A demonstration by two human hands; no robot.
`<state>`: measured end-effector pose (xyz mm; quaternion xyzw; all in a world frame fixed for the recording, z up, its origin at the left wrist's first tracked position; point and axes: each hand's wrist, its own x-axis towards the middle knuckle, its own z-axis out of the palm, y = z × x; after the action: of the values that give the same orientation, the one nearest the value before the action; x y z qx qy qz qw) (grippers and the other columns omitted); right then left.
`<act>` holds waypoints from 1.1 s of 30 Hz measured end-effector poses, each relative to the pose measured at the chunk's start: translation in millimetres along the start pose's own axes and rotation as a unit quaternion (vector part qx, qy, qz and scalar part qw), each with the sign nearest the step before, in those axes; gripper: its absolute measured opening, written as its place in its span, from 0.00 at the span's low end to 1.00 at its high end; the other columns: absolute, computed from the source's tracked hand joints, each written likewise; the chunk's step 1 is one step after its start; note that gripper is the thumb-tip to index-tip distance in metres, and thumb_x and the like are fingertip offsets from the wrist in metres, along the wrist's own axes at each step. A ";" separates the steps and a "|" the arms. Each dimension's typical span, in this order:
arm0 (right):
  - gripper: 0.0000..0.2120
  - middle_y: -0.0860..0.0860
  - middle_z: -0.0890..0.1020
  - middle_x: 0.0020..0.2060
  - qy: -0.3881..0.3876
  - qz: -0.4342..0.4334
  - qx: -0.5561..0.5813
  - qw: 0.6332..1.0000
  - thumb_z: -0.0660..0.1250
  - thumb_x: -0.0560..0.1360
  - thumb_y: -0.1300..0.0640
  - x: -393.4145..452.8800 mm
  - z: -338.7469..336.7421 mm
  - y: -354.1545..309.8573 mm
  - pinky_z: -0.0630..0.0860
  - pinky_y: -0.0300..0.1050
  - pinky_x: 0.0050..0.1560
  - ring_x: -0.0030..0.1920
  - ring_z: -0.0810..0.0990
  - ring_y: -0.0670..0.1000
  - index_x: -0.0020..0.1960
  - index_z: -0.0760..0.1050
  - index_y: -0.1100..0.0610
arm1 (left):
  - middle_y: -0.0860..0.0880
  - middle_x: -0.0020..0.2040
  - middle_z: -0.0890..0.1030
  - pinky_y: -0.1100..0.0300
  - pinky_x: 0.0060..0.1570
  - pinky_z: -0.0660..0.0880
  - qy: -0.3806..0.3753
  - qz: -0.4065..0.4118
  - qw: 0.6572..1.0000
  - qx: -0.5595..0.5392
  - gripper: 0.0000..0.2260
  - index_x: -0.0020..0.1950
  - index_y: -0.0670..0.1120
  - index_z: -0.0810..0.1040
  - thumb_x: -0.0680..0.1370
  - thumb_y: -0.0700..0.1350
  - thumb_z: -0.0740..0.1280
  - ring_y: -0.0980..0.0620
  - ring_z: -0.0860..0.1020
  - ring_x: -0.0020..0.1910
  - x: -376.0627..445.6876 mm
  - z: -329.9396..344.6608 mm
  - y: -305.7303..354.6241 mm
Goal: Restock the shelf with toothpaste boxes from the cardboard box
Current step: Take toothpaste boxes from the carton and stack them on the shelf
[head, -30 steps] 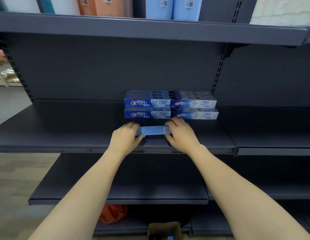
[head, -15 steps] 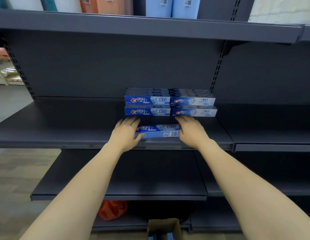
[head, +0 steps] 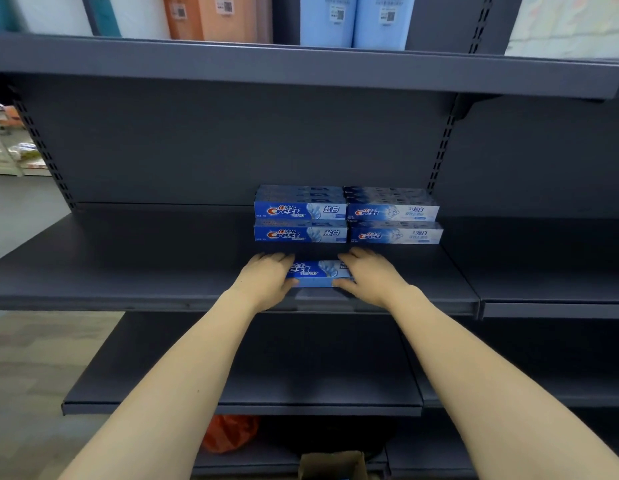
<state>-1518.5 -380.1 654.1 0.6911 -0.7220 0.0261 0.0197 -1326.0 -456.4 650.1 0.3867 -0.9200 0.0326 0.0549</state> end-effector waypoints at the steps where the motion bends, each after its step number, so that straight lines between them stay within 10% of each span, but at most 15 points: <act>1: 0.29 0.54 0.68 0.67 0.005 -0.004 -0.007 1.000 0.61 0.77 0.43 1.6 -0.9 0.1 0.67 0.48 0.64 0.66 0.69 0.56 0.73 0.63 0.56 | 0.47 0.70 0.68 0.56 0.67 0.62 0.007 0.000 1.000 0.004 0.25 0.75 0.45 0.60 0.81 0.52 0.59 0.48 0.68 0.68 1.5 -0.6 -1.6; 13: 0.24 0.53 0.67 0.70 0.066 0.005 -0.036 0.997 0.61 0.79 0.52 39.4 -13.6 3.4 0.73 0.47 0.56 0.65 0.71 0.56 0.72 0.61 0.58 | 0.46 0.65 0.75 0.53 0.55 0.74 0.126 -0.025 0.990 0.054 0.20 0.67 0.43 0.71 0.77 0.48 0.67 0.44 0.75 0.63 40.2 -9.4 -14.7; 18: 0.25 0.54 0.66 0.71 0.114 0.025 -0.038 0.992 0.60 0.80 0.54 66.5 -12.5 5.9 0.71 0.48 0.63 0.69 0.67 0.55 0.74 0.58 0.59 | 0.46 0.44 0.85 0.55 0.35 0.80 0.189 -0.012 0.979 0.072 0.27 0.46 0.42 0.84 0.50 0.46 0.84 0.47 0.84 0.41 67.7 -9.3 -30.9; 22: 0.25 0.56 0.69 0.69 0.149 0.031 -0.050 0.987 0.63 0.78 0.55 90.4 -5.0 7.8 0.74 0.49 0.62 0.69 0.68 0.55 0.72 0.62 0.61 | 0.47 0.41 0.85 0.57 0.32 0.79 0.210 -0.001 0.975 0.073 0.26 0.45 0.42 0.84 0.49 0.45 0.84 0.47 0.84 0.38 84.5 -2.7 -44.6; 29: 0.27 0.58 0.83 0.45 0.220 0.019 -0.055 0.974 0.82 0.54 0.62 117.1 15.7 12.0 0.81 0.46 0.38 0.45 0.84 0.58 0.51 0.80 0.64 | 0.46 0.44 0.85 0.55 0.32 0.80 0.214 0.003 0.975 0.054 0.27 0.46 0.42 0.84 0.49 0.44 0.84 0.47 0.84 0.39 103.2 15.9 -59.7; 33: 0.31 0.59 0.83 0.47 0.235 0.007 -0.029 0.971 0.83 0.51 0.62 122.5 25.2 14.2 0.82 0.48 0.42 0.48 0.84 0.58 0.52 0.80 0.65 | 0.45 0.45 0.85 0.56 0.36 0.80 0.227 0.013 0.973 0.040 0.27 0.47 0.41 0.84 0.50 0.44 0.84 0.46 0.84 0.42 109.6 21.9 -64.2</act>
<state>-1537.9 -503.2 636.8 0.6594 -0.7025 0.1672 0.2091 -1357.9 -581.0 643.4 0.3591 -0.8864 0.1568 0.2465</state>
